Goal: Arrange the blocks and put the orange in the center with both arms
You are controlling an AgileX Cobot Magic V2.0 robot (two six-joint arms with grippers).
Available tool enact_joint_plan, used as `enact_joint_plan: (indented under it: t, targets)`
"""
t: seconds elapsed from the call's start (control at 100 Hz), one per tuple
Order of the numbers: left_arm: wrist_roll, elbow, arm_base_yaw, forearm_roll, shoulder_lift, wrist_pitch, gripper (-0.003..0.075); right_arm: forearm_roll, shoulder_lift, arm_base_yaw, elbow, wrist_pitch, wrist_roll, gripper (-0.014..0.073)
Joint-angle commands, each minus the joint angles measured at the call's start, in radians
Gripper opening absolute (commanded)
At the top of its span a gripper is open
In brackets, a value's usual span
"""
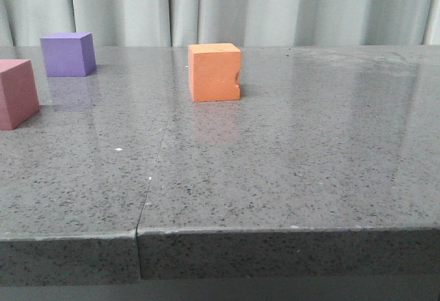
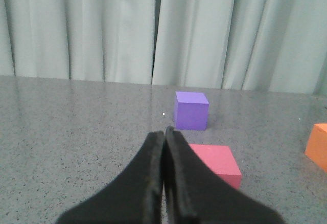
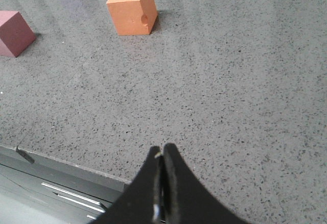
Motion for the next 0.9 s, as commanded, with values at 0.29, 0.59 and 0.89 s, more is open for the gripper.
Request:
enact_joint_plan:
  t: [0.29, 0.59, 0.89]
  targets:
    - [0.001, -0.286, 0.001, 0.076, 0.321, 0.11, -0.002, -0.009, 0.008, -0.002, -0.023, -0.065, -0.012, -0.0069]
    - [0.001, -0.423, 0.001, 0.076, 0.533, 0.2, 0.0375, -0.009, 0.008, -0.002, -0.023, -0.065, -0.012, -0.0069]
    - [0.001, -0.512, 0.001, 0.041, 0.664, 0.247, 0.0659, -0.009, 0.008, -0.002, -0.023, -0.065, -0.012, -0.0069]
